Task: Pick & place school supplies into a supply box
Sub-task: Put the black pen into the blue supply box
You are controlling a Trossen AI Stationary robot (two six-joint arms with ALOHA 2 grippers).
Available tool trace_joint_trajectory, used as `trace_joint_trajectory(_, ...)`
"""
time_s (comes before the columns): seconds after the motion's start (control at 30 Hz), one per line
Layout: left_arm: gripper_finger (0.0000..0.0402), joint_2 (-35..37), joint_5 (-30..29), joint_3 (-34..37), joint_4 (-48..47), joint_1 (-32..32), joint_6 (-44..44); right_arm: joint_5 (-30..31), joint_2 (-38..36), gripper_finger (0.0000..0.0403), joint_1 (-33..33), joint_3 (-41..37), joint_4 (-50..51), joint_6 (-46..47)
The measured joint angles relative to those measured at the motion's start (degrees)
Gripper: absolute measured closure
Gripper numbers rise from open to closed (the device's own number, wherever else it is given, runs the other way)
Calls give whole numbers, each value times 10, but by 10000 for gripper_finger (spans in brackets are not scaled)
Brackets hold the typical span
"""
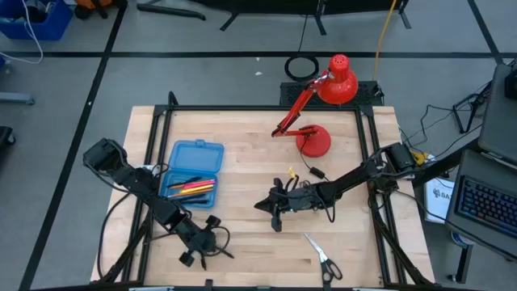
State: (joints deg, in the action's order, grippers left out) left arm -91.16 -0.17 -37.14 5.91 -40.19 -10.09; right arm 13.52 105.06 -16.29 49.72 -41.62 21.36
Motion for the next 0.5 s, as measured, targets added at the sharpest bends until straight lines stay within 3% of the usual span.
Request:
trace_joint_trajectory(0.17,398,1,97,0,17,-6,-13,2,0,403,1,0,3,3)
trace_joint_trajectory(0.33,393,-21,75,0,-17,3,-27,3,0,403,1,0,0,3)
trace_joint_trajectory(0.5,398,-59,108,-1,20,28,-22,4,0,403,1,0,1,1)
